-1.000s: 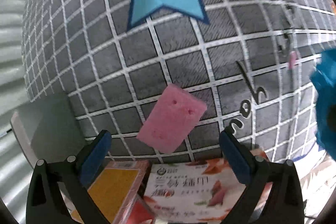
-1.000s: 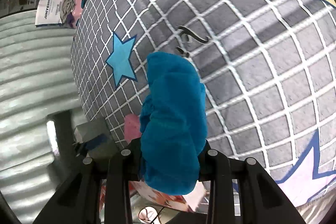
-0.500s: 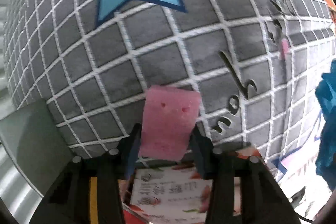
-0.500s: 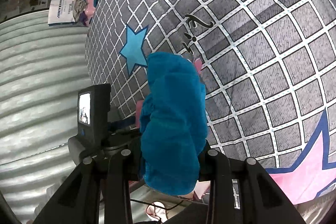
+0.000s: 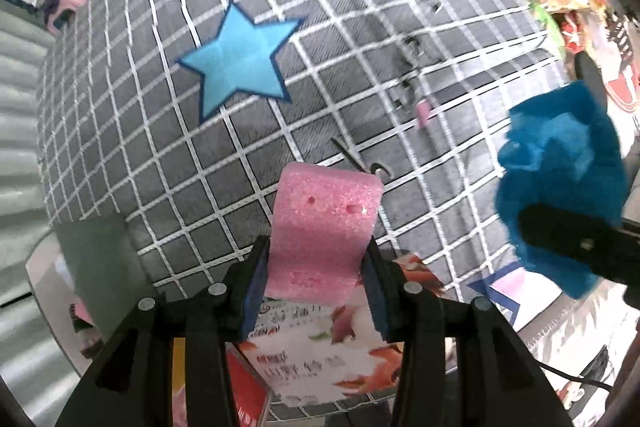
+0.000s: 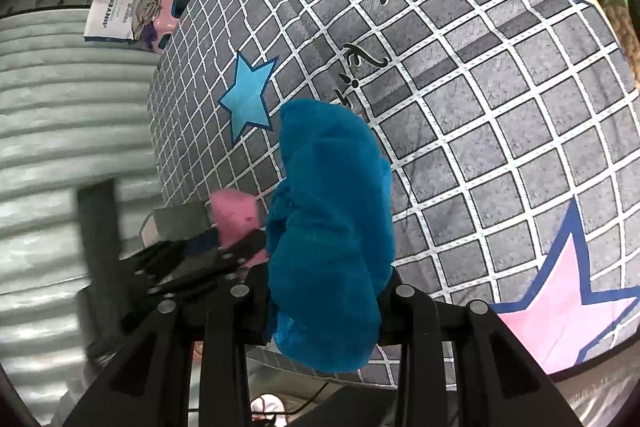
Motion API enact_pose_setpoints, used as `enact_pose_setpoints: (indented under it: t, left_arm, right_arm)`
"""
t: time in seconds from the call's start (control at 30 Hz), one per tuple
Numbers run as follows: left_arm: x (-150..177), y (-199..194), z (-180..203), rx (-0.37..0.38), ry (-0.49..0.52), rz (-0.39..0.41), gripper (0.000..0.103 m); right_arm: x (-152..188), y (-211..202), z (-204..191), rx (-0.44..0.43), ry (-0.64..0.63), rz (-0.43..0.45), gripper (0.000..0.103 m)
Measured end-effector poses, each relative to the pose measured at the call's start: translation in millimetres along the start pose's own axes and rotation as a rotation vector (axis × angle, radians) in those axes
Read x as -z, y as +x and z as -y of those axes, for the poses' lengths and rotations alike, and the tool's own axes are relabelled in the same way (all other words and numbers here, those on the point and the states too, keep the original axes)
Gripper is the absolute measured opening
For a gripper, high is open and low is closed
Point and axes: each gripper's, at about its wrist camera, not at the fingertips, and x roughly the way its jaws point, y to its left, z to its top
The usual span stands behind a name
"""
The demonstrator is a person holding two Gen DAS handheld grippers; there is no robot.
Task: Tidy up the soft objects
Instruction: 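Carry the blue fleece and pink sponge with both tools toward the white box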
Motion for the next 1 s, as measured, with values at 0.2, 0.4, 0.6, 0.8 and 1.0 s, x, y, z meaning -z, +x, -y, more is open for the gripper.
enact_pose_setpoints:
  t: [0.2,0.4,0.6,0.8,1.0]
  left_arm:
    - [20,-29,0,0.018,0.046,0.065,0.048]
    - [41,-49,-11,0.044,0.048,0.101,0.048]
    - [53,-60,-18,0.058,0.044,0.139,0.048]
    - [68,-75,-22,0.076,0.053,0.174,0.048]
    - [86,-88,-32,0.1,0.043,0.203,0.048]
  right_arm:
    - [13,-6,-1,0.033,0.005,0.005,0.035]
    - [26,-12,-8,0.049,0.002,0.02,0.035]
    - [38,-16,-24,0.055,-0.012,0.036,0.035]
    - [50,-19,-43,0.061,-0.039,0.046,0.035]
    - [64,-18,-62,0.062,-0.066,0.053,0.035]
